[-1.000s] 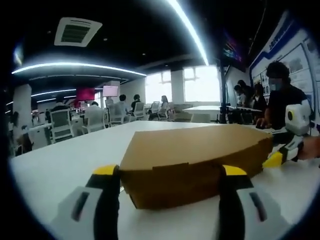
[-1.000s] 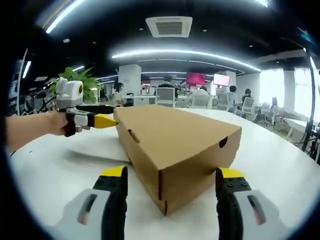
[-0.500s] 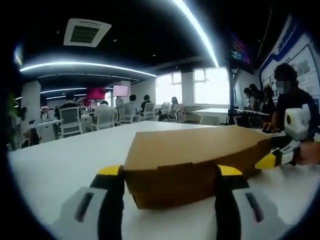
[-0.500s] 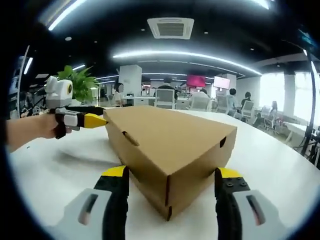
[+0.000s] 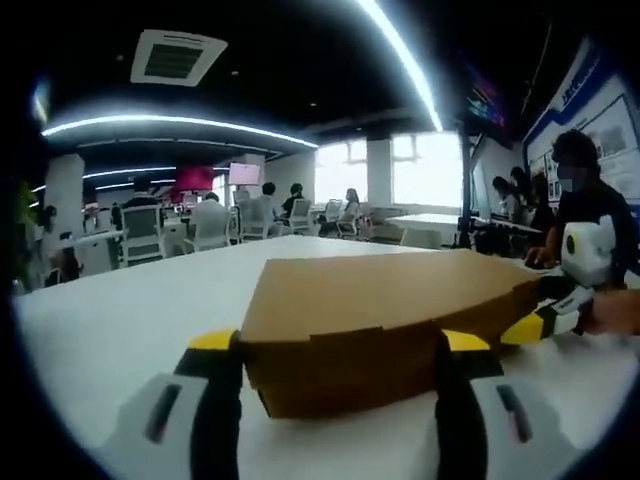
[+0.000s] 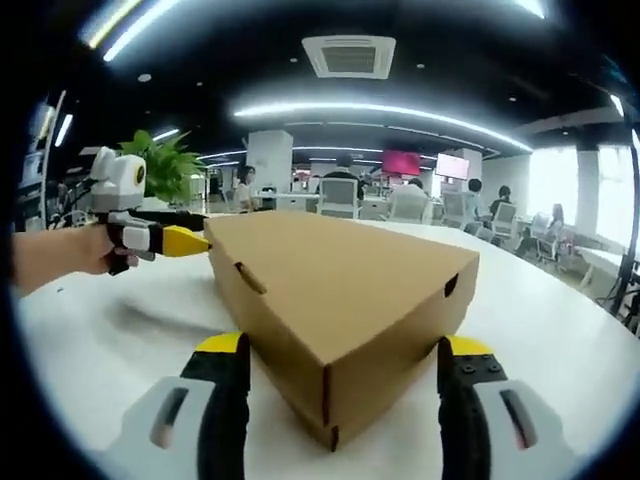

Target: Operate the shoe box by opening the lid, removing the specified soft item, and placing it in the target area until the item is outside and the box remains undamaged.

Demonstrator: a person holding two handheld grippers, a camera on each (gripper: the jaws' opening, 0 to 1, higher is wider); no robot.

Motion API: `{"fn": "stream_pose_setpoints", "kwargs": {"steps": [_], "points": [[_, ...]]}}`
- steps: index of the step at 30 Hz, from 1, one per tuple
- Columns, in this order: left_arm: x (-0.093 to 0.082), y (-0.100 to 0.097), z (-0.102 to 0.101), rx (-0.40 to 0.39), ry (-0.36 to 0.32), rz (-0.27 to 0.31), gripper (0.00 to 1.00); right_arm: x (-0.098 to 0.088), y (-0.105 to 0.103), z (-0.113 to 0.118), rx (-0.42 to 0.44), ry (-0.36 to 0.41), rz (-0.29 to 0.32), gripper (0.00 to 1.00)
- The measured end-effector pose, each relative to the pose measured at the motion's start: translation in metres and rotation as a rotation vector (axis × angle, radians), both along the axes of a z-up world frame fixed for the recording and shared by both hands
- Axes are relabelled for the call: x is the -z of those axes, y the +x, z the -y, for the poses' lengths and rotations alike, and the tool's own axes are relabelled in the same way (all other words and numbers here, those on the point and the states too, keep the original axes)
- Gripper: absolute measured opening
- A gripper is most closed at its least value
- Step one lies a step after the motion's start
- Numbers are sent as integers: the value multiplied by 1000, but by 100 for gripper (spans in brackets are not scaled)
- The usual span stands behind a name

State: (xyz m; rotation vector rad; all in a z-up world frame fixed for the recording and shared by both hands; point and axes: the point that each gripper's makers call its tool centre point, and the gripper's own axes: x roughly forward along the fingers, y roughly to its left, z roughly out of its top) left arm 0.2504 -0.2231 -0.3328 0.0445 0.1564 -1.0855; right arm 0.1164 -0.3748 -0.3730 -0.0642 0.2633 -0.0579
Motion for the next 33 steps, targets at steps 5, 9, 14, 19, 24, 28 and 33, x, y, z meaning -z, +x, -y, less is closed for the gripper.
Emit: {"fn": "stream_pose_setpoints", "kwargs": {"steps": [5, 9, 14, 19, 24, 28, 33], "points": [[1, -8, -1, -27, -9, 21, 80, 2, 2, 1, -22, -8, -22, 77], [3, -11, -6, -55, -22, 28, 80, 5, 3, 0, -32, -8, -10, 77], [2, -23, -14, -86, 13, 43, 78, 4, 2, -3, -48, 3, 5, 75], [0, -36, -21, -109, -19, 41, 74, 4, 1, -4, -80, -2, 4, 76], [-2, -43, -18, -131, -18, 31, 82, 4, -1, -5, -104, 1, 27, 76], [0, -46, -20, -173, 4, 45, 80, 2, -5, -4, -123, 1, 31, 75], [-1, -42, -27, -206, -10, 49, 76, 1, -5, -3, -144, 1, 33, 75]]}}
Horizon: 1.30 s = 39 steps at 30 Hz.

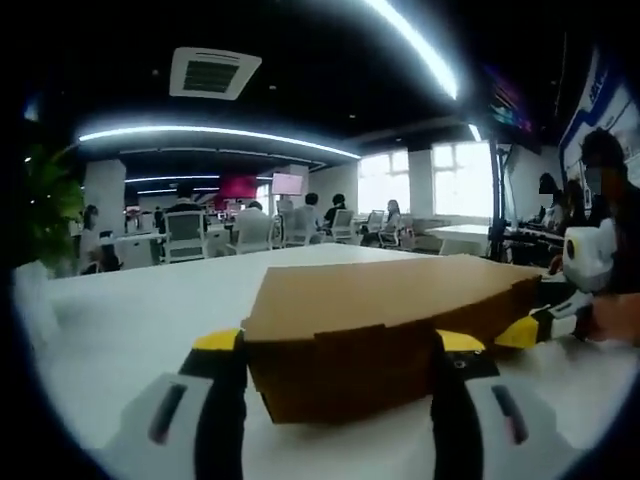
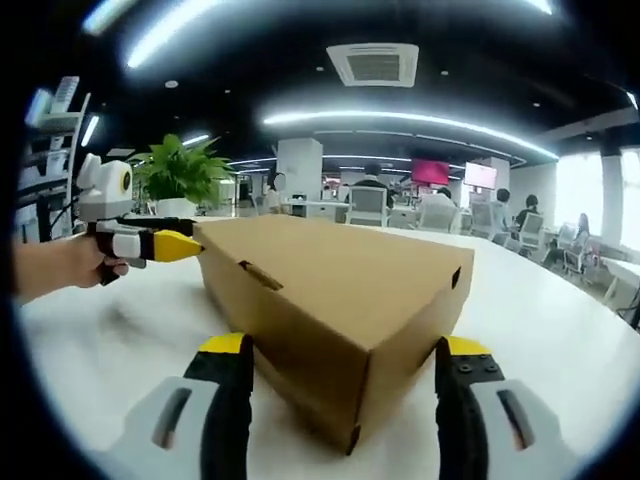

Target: Operate the shoe box by opening the lid, removing the specified soft item, and placing it in the target area until the item is outside and the box remains undamaged.

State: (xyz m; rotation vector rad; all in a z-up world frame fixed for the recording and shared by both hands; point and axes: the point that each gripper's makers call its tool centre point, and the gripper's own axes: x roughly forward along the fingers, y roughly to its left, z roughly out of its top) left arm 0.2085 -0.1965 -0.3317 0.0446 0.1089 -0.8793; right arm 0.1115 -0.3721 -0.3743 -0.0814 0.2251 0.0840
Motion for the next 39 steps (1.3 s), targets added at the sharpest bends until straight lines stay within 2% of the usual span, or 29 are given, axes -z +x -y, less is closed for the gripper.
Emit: {"fn": "stream_pose_setpoints", "kwargs": {"steps": [3, 5, 6, 15, 20, 25, 26, 28, 29, 31, 32, 33, 34, 36, 39], "points": [[0, -3, -3, -19, -5, 6, 76, 0, -3, -2, -15, 0, 4, 75], [-1, -12, -6, -29, -2, 10, 74, 0, -4, -3, -24, 2, 4, 74], [1, -6, -11, -32, 0, 11, 73, 0, -4, -4, -27, 1, 4, 74], [4, -18, -21, -66, 38, 13, 68, 1, -8, -6, -72, 0, 13, 73], [2, -34, -23, -77, 18, 22, 65, 0, -11, -8, -87, 2, 20, 73], [1, -32, -30, -87, 5, 23, 62, -1, -11, -8, -99, -6, 28, 75], [2, -32, -29, -71, 38, 41, 61, -1, -10, -6, -96, 5, 23, 75], [2, -30, -31, -48, 42, 78, 60, 0, -11, -7, -84, -3, 24, 76], [5, -30, -31, -32, 51, 83, 60, -1, -11, -6, -83, -24, 32, 76], [11, -27, -31, -44, 58, 47, 65, -3, -12, -10, -88, 23, 41, 80], [17, -24, -30, -41, 60, 23, 70, -3, -12, -11, -90, 22, 37, 81], [26, -18, -31, -41, 90, 8, 77, -3, -11, -10, -86, 20, 39, 82], [29, -15, -31, -45, 93, 17, 80, -3, -9, -10, -82, 9, 42, 82], [24, -22, -26, -10, 112, 67, 75, -3, -9, -11, -77, -12, 38, 83], [16, -25, -24, -18, 100, 67, 72, -4, -7, -8, -77, -16, 46, 85]]}}
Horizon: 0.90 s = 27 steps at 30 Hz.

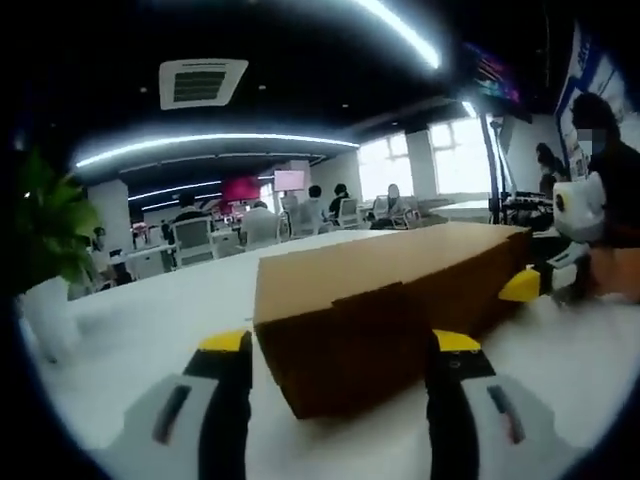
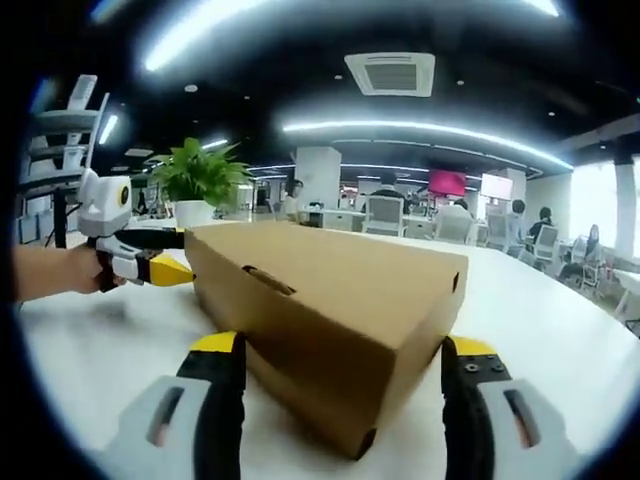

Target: Operate the shoe box by opening the lid, removing the specified soft item, and placing it in the target area until the item is outside and the box remains undamaged.

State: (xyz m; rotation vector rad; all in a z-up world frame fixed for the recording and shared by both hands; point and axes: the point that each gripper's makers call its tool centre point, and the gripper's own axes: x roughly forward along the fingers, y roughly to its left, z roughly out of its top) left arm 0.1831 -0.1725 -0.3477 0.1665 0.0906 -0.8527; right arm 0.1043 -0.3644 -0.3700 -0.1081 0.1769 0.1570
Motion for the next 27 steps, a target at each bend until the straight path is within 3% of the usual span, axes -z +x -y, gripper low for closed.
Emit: {"fn": "stream_pose_setpoints", "kwargs": {"steps": [2, 6, 9, 10, 22, 27], "points": [[-6, -5, 4, 9, -15, -6, 72, -1, 0, 0, -4, 0, -4, 86], [-2, -3, 4, 30, -9, -14, 71, -3, 3, -2, -13, -15, 13, 89], [-2, -3, 5, 29, -36, -18, 70, -4, 3, -3, -35, 12, 19, 90], [-4, -4, 5, 14, -84, -41, 70, -4, 2, -3, -35, 3, 17, 89], [-7, -15, 4, -4, -110, -17, 69, -7, -3, -9, -66, 30, 34, 89], [-8, -20, 0, -21, -121, -24, 68, -6, -3, -10, -70, 7, 26, 88]]}}
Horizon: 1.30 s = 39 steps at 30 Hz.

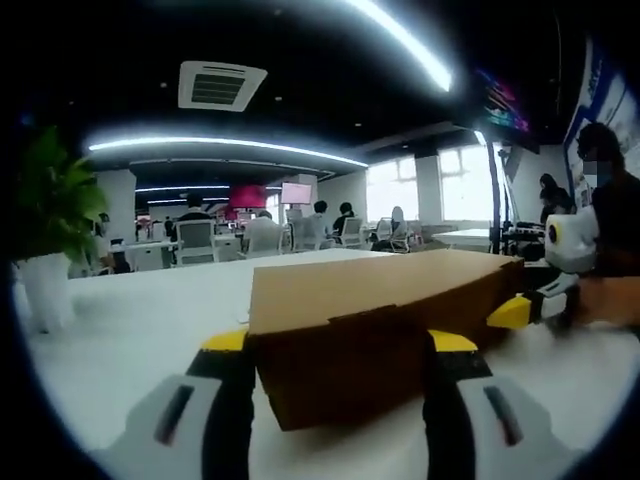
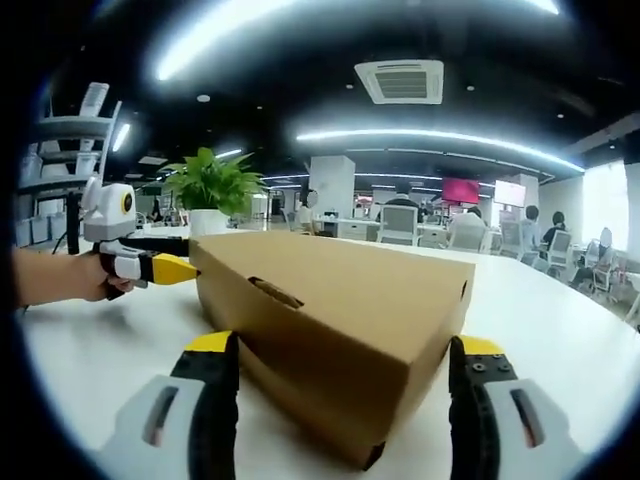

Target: Operate the shoe box by opening the lid, removing the specified soft item, and placing it in the target area until the item is outside and the box remains undamaged.

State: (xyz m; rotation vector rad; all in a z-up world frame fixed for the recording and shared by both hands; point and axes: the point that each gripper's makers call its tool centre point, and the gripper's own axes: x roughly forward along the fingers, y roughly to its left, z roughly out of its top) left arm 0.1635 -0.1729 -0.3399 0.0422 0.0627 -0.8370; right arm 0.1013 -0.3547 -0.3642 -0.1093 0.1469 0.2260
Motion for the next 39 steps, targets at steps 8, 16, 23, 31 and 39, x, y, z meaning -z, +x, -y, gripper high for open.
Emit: {"fn": "stream_pose_setpoints", "kwargs": {"steps": [8, 16, 23, 31, 39], "points": [[1, -9, -11, -31, 9, -2, 66, 0, -3, -3, -22, -6, -1, 87], [2, -23, -19, -62, 12, 5, 66, -1, -11, -9, -50, -2, 6, 86], [2, -32, -24, -80, 0, 15, 66, 1, -15, -13, -60, -1, 4, 85], [3, -37, -29, -92, -5, 7, 64, 1, -19, -14, -59, 4, 1, 84], [4, -42, -36, -106, -17, 3, 63, 1, -23, -19, -73, 3, -8, 84]]}}
